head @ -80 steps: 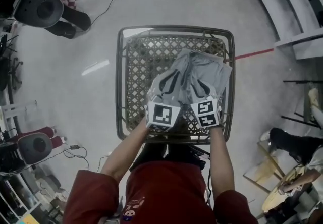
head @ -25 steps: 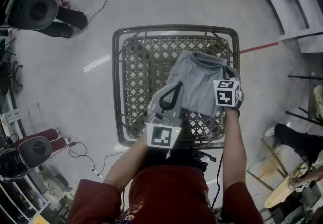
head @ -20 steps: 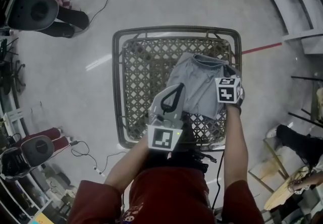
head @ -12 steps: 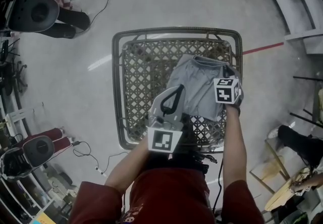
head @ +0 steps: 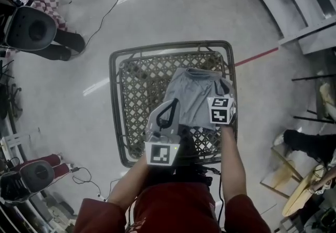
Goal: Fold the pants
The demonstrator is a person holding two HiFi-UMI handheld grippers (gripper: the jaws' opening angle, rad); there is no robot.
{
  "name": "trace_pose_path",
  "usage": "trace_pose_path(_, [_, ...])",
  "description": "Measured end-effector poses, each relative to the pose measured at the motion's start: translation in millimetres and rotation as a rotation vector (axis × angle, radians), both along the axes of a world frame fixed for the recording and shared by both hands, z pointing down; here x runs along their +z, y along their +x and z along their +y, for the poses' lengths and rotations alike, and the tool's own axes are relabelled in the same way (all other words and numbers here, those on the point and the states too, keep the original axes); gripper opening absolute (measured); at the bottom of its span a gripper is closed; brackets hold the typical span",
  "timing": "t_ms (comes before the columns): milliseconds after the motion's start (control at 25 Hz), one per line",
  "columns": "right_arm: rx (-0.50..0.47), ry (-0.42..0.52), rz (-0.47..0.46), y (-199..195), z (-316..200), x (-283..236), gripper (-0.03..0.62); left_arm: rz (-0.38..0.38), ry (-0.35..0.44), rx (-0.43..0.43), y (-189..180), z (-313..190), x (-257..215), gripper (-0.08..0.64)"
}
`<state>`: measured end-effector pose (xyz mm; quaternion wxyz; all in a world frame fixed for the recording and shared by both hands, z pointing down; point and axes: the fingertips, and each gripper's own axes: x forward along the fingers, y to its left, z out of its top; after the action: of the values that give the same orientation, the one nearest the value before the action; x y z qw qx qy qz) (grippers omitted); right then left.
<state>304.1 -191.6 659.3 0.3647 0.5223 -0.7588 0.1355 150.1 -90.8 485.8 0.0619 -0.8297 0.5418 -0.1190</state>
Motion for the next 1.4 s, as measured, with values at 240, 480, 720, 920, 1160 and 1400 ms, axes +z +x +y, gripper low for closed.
trace_pose_path(240, [0.004, 0.144, -0.097, -18.9, 53.8, -65.8, 0.081, 0.092, 0.042, -0.048, -4.7, 21.8, -26.4, 0.006])
trace_pose_path(480, [0.037, 0.29, -0.199, -30.4, 105.8, -143.0, 0.081, 0.183, 0.05, -0.078, -12.9, 53.1, -54.1, 0.006])
trace_pose_path(720, [0.051, 0.436, -0.241, -29.1, 163.9, -212.9, 0.081, 0.237, 0.051, -0.085, -19.1, 97.5, -86.0, 0.006])
trace_pose_path(920, [0.036, 0.539, -0.233, -39.4, 211.3, -253.9, 0.081, 0.236, 0.092, -0.077, -34.1, 141.0, -107.9, 0.006])
trace_pose_path(1160, [-0.006, 0.633, -0.27, -61.8, 270.1, -301.0, 0.081, 0.23, 0.064, -0.109, -54.9, 187.8, -118.2, 0.006])
trace_pose_path(1400, [-0.033, 0.68, -0.283, -73.0, 318.2, -329.0, 0.081, 0.258, 0.055, -0.093, -52.3, 219.6, -131.2, 0.006])
